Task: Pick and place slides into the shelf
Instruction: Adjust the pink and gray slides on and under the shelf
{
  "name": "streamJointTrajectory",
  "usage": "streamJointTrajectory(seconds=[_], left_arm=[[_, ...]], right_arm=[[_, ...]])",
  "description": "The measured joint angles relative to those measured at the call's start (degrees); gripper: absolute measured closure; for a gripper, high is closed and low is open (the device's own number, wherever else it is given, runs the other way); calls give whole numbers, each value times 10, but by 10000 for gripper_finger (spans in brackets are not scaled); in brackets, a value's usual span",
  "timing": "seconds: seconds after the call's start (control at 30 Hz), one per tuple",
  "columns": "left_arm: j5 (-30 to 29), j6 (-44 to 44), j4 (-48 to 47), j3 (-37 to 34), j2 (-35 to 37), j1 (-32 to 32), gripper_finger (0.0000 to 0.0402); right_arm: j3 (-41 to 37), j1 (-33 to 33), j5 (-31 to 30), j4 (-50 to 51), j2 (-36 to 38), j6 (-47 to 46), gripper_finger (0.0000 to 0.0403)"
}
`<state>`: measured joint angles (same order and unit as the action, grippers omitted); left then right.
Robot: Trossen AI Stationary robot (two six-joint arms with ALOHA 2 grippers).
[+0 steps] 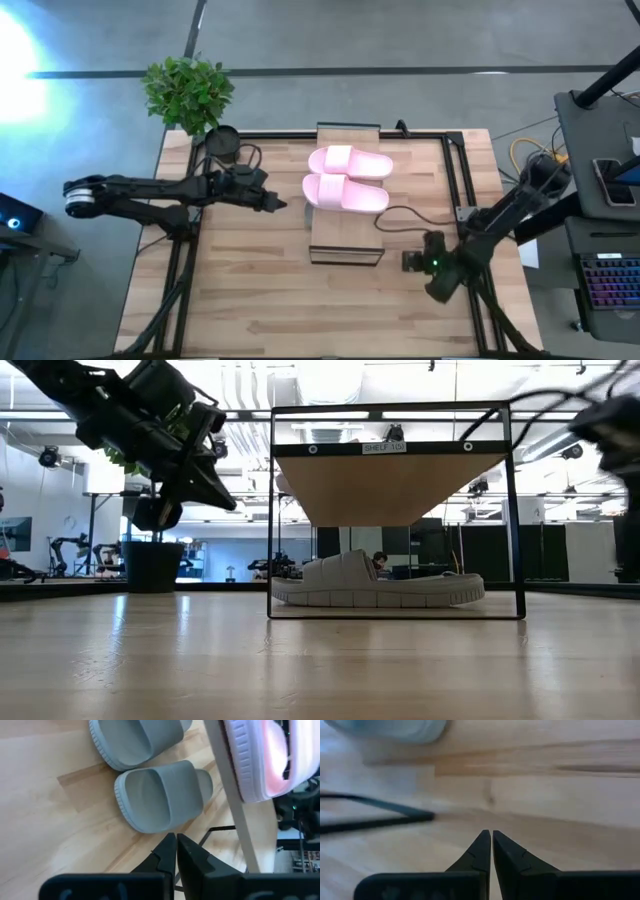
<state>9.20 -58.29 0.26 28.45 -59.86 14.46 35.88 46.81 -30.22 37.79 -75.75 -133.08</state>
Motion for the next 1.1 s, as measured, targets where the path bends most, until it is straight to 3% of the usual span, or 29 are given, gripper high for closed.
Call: streamJointTrajectory(seconds=[0.07, 0.17, 0.23, 0.3, 0.47, 0.6, 0.7, 0.93, 1.1], left_arm=[[3, -1, 0, 0, -7, 0, 402], [9, -14, 0, 0, -18, 0, 402], [10, -23, 0, 0, -25, -2, 402], [10, -27, 2, 0, -29, -5, 402], [11, -26, 3, 0, -35, -12, 402], [11, -25, 6, -1, -35, -12, 402], [11, -24, 8, -1, -35, -12, 402], [5, -23, 9, 0, -35, -12, 402], [5, -23, 10, 0, -35, -12, 402]], right_arm=[[-58, -16, -35, -103, 29, 0, 390], [-134, -37, -141, -261, 69, 0, 390], [-171, -46, -225, -323, 85, -10, 390], [-198, -60, -251, -344, 101, -15, 390], [-241, -107, -204, -389, 116, -15, 390], [-252, -133, -133, -424, 107, -6, 390], [-252, -141, -90, -448, 98, 0, 390], [-233, -177, -79, -463, 69, 7, 390], [-202, -235, -4, -462, 18, 33, 390]])
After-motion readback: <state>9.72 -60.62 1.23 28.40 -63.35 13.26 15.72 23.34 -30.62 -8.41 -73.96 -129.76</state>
